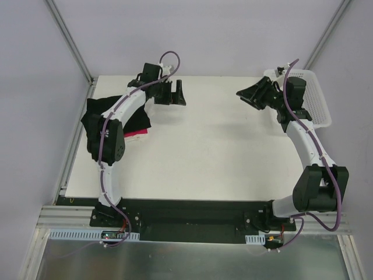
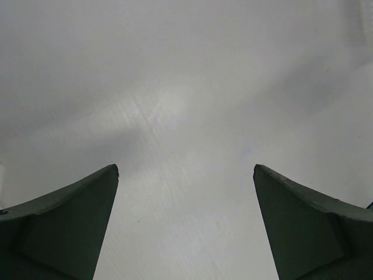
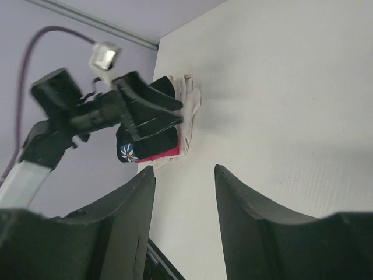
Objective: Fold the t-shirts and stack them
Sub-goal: Put the neatly folded tshirt into the corner of the board with both arms
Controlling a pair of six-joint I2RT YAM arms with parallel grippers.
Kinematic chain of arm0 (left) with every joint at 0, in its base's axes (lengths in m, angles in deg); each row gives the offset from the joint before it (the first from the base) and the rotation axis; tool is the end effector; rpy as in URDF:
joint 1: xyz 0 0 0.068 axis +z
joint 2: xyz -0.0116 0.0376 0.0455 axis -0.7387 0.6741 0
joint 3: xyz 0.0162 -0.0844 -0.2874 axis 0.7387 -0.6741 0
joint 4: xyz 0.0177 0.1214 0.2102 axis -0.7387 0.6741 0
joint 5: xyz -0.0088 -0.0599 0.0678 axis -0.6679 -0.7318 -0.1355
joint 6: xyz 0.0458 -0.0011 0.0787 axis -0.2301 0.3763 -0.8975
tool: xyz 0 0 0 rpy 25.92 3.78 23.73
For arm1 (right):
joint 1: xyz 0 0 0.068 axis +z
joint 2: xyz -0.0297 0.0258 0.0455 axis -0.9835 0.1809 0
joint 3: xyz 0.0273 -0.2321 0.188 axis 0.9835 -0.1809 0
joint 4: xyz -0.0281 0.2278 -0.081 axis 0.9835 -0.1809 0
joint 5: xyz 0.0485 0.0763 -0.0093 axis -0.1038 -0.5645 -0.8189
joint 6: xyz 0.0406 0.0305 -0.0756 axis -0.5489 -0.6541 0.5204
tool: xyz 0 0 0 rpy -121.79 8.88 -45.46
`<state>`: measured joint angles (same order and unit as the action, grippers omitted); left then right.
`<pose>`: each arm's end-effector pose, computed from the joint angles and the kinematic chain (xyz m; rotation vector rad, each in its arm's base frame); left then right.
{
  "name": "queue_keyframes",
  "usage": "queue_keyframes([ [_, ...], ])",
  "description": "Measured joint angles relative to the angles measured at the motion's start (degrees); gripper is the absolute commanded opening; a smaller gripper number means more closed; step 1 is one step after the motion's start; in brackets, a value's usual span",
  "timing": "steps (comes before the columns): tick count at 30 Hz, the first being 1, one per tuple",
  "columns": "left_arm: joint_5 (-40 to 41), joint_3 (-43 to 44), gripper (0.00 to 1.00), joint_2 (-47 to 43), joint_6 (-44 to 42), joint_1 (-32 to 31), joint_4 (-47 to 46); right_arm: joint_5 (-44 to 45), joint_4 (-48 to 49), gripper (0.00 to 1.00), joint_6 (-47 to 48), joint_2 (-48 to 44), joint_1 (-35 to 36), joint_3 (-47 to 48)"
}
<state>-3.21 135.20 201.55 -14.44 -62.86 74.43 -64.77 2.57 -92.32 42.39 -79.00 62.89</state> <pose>0.4851 -0.1723 0.2538 0.3205 2.3258 -0.8108 0.3484 0.0557 0.3754 -0.0661 1.8364 0.9847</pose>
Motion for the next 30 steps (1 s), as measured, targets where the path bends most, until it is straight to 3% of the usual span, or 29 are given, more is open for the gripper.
queue_keyframes([
  [7,3.39,-15.54,0.99,-26.86,-0.52,-4.26,-18.23,0.9,-0.74,0.53,2.99,-0.2,0.13,-0.22],
  [14,12.24,-35.23,1.0,-53.09,-1.49,-4.33,-35.52,8.15,-8.46,0.69,12.41,-3.87,5.42,0.68],
  [24,27.78,-48.22,0.99,-65.92,-4.59,-5.44,-35.34,21.49,-15.06,0.74,23.1,-6.75,11.8,2.4],
  [30,33.07,-50.34,0.99,-71.63,-2.67,-5.44,-28.09,24.44,-16.22,0.75,25.03,-6.75,13.25,2.38],
])
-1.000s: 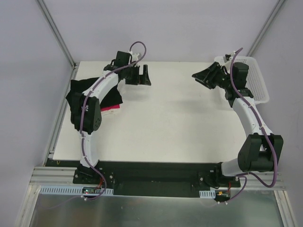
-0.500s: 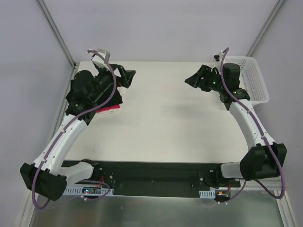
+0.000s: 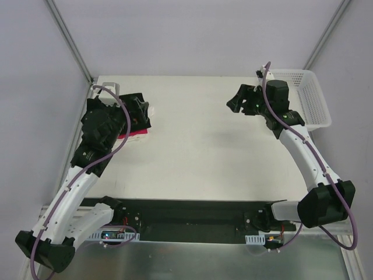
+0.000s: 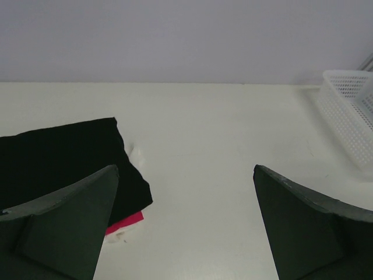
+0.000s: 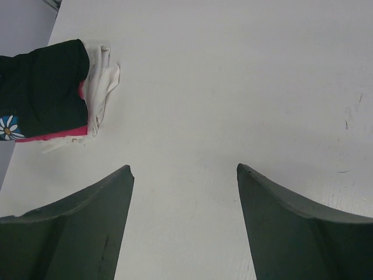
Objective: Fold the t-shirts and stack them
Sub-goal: Put the neatly folded tshirt into the corner of the board with both arms
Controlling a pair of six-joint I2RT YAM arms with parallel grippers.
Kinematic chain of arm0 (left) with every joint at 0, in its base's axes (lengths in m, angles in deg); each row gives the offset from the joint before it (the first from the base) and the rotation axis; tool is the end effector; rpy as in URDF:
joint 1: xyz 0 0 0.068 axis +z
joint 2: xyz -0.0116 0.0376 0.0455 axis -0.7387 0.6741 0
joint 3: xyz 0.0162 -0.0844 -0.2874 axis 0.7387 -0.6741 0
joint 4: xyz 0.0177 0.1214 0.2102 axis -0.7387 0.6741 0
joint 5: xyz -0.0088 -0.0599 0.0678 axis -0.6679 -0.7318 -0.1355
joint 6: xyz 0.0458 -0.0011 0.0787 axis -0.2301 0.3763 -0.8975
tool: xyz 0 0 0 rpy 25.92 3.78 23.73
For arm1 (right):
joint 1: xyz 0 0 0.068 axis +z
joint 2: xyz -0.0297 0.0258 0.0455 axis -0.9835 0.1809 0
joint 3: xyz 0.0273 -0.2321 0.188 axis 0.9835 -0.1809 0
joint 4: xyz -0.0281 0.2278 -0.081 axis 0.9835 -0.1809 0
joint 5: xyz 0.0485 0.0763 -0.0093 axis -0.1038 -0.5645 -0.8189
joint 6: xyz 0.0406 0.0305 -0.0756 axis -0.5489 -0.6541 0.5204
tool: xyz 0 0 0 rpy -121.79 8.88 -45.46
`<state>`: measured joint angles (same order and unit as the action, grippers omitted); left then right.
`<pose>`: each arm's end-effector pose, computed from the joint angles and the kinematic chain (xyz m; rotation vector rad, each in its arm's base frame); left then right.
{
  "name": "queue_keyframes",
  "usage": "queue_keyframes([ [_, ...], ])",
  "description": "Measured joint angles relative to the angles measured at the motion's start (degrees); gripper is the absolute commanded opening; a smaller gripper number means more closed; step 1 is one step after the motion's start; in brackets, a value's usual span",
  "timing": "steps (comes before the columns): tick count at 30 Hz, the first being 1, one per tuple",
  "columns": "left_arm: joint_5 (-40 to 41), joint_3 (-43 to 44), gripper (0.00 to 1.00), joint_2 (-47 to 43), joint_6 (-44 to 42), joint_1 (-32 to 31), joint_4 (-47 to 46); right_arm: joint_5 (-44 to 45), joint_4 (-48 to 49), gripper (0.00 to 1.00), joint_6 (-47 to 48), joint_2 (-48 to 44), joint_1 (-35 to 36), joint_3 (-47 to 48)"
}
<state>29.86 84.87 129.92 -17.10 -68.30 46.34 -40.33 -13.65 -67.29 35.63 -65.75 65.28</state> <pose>0.1964 -0.0669 0.4313 0.0760 1.4680 -0.3667 0.3081 0.0981 0.3846 -0.3443 1.8866 0.4678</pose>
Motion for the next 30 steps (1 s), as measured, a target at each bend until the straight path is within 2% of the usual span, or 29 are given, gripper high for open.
queue_keyframes([
  [7,6.78,-1.03,0.99,-8.02,0.13,0.0,8.59,2.75,-0.76,0.78,0.55,0.87,0.63,0.0],
  [16,9.09,1.51,0.99,-6.58,-0.96,0.0,18.03,7.76,-4.0,0.81,1.09,4.13,2.01,1.9],
  [30,9.7,1.44,0.99,-7.76,-1.57,0.0,19.65,13.09,-4.13,0.81,2.1,3.06,2.99,1.9],
])
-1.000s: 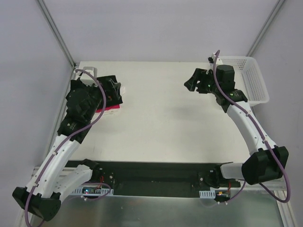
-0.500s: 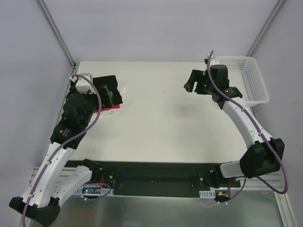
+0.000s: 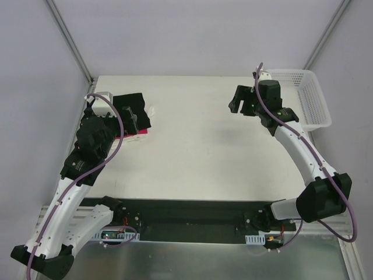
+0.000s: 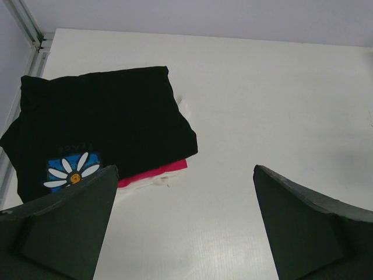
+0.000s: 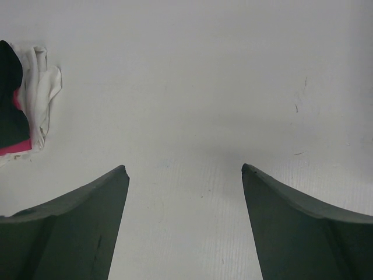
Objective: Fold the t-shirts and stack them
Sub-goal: Put the neatly folded tshirt into the corner of the board with both arms
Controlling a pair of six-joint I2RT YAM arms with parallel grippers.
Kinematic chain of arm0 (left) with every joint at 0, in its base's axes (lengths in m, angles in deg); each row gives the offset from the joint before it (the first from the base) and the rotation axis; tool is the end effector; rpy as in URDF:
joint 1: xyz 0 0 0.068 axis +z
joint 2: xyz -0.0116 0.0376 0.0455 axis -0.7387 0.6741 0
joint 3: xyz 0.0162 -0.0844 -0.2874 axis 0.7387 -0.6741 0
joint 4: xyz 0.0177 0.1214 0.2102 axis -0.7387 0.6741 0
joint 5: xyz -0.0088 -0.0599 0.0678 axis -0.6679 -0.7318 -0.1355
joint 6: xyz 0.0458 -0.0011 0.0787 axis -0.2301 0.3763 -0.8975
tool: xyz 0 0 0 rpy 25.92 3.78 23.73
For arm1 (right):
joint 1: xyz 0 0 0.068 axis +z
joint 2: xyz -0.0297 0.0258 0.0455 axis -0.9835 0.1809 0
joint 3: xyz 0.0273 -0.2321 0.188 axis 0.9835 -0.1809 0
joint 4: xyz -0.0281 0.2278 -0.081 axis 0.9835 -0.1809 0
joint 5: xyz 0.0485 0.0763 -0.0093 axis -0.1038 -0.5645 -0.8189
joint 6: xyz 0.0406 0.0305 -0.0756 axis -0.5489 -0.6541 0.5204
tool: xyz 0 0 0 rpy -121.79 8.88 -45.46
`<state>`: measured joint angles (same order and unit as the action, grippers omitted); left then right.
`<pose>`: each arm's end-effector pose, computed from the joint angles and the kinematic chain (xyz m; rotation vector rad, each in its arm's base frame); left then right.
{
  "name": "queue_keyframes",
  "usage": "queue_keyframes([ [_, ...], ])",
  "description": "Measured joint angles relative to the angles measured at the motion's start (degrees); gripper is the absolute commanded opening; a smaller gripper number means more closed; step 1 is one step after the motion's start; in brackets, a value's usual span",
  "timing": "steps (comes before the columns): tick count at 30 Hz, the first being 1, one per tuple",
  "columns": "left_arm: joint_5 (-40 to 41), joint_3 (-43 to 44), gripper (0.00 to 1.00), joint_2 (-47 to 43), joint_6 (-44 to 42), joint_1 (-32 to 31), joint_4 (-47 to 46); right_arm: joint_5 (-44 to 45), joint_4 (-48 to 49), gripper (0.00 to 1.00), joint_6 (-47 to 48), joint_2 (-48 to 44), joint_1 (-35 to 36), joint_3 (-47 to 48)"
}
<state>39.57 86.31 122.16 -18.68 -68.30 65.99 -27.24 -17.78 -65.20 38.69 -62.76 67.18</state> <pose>0.1588 -0.0382 0.4102 -0.0093 1.6420 -0.1728 0.3207 0.1003 0.3691 -0.2830 1.9834 0.2522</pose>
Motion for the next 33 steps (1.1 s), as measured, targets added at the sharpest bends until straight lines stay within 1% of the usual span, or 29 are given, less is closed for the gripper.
queue_keyframes([
  [13,0.98,0.0,0.99,-0.74,-0.22,0.0,0.42,0.83,-0.46,0.81,0.02,-1.53,0.0,0.0],
  [17,-2.45,0.0,0.99,-0.87,-1.2,0.0,0.42,0.94,-0.74,0.81,0.02,-2.62,0.0,-0.02],
  [20,-9.03,0.02,0.99,0.24,-1.6,0.0,0.44,1.01,-1.29,0.81,0.04,-3.76,0.0,-0.02],
  [25,-27.89,-0.04,0.99,5.11,-1.7,0.0,1.01,-0.63,-2.75,0.81,0.02,-5.75,0.0,-0.94],
  [28,-40.11,-1.46,0.99,8.59,-2.08,0.0,1.11,-5.11,-2.27,0.81,-0.22,-8.41,0.0,-4.42],
  [33,-53.24,-4.11,0.99,9.64,-3.23,0.0,3.06,-15.85,-0.92,0.82,-0.42,-12.04,0.44,-12.17],
])
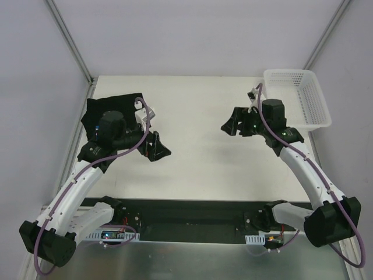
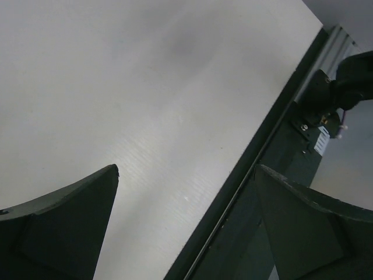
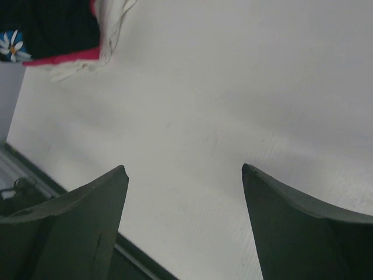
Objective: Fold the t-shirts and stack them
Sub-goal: Put the neatly folded tshirt into the corner of the board with both arms
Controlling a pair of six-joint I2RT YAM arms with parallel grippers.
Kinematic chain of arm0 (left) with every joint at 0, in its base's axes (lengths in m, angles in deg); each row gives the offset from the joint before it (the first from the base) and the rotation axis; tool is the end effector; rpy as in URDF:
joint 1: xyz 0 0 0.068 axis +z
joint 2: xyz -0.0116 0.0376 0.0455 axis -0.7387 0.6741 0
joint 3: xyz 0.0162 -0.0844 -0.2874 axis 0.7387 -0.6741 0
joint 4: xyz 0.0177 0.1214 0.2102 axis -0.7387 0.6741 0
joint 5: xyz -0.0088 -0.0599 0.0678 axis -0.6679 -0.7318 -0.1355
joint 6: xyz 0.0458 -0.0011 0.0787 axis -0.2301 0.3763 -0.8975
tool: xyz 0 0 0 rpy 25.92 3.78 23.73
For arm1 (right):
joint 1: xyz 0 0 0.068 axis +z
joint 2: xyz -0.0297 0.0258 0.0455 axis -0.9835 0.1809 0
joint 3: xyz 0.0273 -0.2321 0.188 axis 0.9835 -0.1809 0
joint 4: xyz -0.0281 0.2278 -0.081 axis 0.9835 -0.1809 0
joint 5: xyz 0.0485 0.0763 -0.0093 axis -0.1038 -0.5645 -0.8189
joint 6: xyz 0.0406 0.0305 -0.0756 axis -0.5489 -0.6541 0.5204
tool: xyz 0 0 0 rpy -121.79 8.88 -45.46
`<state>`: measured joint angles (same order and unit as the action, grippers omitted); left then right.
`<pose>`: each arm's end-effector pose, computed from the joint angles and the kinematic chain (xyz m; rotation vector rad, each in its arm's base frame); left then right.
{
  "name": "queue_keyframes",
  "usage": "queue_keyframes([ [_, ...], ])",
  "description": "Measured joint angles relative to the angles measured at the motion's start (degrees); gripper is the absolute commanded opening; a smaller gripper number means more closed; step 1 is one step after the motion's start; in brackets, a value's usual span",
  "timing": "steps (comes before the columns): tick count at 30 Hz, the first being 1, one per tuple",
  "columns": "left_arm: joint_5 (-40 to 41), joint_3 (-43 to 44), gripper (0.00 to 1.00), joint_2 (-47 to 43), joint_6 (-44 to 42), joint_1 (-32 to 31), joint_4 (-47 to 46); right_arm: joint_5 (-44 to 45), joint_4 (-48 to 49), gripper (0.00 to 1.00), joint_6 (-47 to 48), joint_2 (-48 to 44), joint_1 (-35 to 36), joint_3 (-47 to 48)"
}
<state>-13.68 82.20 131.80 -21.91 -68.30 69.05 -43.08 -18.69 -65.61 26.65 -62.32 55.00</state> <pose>0.1639 -0.1165 0.3533 0.7256 1.8263 -0.9431 0.2530 0.1052 0.3495 -0.4623 1.9775 0.5372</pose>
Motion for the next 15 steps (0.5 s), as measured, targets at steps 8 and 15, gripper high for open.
queue_keyframes([
  [8,-14.43,-0.17,0.99,0.13,-1.9,0.0,-0.15,-17.2,7.02,0.82,-1.6,-0.33,2.12,-10.73],
  [15,-21.16,-2.25,0.99,2.6,-3.54,0.0,-0.61,-24.98,13.62,0.83,-3.32,0.9,4.96,-13.79],
])
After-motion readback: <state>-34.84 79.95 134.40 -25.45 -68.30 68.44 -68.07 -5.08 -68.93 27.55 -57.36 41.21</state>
